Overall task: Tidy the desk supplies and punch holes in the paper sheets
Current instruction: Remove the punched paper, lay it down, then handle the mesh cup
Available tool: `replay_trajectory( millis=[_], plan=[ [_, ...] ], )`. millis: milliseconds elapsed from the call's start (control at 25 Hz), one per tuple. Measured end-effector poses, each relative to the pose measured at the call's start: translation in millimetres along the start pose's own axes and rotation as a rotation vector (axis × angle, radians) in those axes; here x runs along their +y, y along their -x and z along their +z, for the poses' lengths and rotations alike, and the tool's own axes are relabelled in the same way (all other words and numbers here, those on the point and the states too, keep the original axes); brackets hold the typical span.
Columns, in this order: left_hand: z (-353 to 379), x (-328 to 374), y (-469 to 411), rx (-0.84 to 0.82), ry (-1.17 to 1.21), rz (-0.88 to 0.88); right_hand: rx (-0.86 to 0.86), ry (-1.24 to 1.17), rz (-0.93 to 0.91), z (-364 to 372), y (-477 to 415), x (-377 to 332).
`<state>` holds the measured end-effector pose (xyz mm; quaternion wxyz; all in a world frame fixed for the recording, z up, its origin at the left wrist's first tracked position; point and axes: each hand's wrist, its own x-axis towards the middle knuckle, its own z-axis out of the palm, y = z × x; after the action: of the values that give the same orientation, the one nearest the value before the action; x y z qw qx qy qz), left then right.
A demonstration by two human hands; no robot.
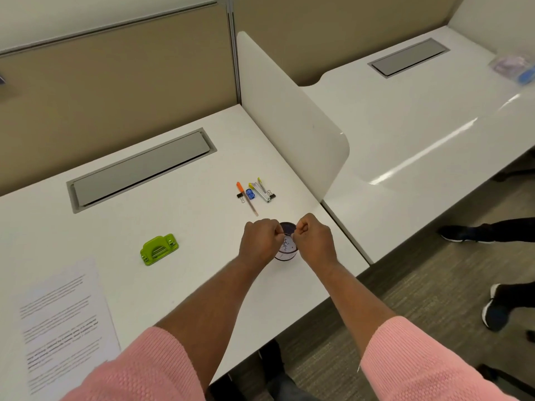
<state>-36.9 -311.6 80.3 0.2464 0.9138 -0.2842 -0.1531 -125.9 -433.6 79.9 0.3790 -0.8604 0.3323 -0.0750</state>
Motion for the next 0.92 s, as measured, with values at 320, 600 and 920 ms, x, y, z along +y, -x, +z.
replay_trajectory(
  millis=[320, 600, 920],
  plan=[
    [2, -5, 8, 0.073, -0.115, 0.066, -0.064, 0.014, -0.073, 8, 6, 4],
    [1, -10, 17, 0.085, -0.123, 0.077, -0.012, 0.015, -0.132, 12, 18, 1],
    [-2, -13, 21, 0.103, -0.057, 0.111, 0.014, -0.019, -0.128, 13, 27, -2]
  ],
)
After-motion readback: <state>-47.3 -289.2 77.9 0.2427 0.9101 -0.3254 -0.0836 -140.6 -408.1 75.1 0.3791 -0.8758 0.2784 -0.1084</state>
